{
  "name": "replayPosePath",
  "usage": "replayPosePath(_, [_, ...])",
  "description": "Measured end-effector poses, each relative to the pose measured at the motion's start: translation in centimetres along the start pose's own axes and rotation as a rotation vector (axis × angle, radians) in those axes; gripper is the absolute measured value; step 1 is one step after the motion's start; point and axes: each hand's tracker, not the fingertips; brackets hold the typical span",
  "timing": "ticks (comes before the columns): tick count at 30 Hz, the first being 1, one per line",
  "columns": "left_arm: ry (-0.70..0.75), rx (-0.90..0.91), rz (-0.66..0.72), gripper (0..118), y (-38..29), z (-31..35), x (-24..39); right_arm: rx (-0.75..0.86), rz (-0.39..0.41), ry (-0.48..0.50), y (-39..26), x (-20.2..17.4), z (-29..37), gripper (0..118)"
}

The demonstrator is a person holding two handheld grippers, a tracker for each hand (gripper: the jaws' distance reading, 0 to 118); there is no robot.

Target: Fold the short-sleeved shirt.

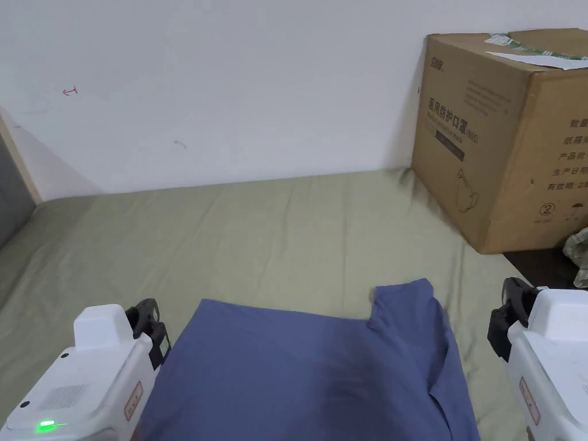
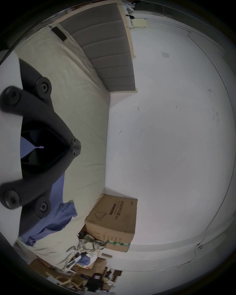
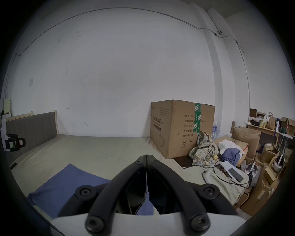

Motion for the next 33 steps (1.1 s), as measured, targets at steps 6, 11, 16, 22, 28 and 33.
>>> replayPosePath(6, [-0.052, -0.090, -0.047, 0, -1.1, -3.0, 0.9, -0.024, 0.015, 0.013, -0.5, 0.4, -1.0, 0])
replayPosePath(11, [-0.072, -0.213, -0.061, 0, -2.0, -8.2, 0.8, -0.056, 0.016, 0.014, -1.8, 0.2, -3.1, 0])
replayPosePath(16, [-0.093, -0.367, -0.032, 0, -3.6, -16.7, -0.3, -0.115, 0.016, 0.014, -3.5, -0.4, -6.0, 0])
replayPosePath(22, [-0.065, -0.534, 0.018, 18, -5.5, -27.9, -1.9, -0.191, 0.029, 0.003, -5.8, -0.8, -9.5, 0])
replayPosePath(28, [0.010, -0.668, 0.010, 110, -7.5, -37.4, -3.0, -0.256, 0.044, -0.015, -8.1, -1.0, -12.8, 0])
replayPosePath(33, [0.039, -0.724, -0.076, 96, -9.1, -41.6, -2.5, -0.288, 0.049, -0.026, -9.3, -0.8, -15.1, 0])
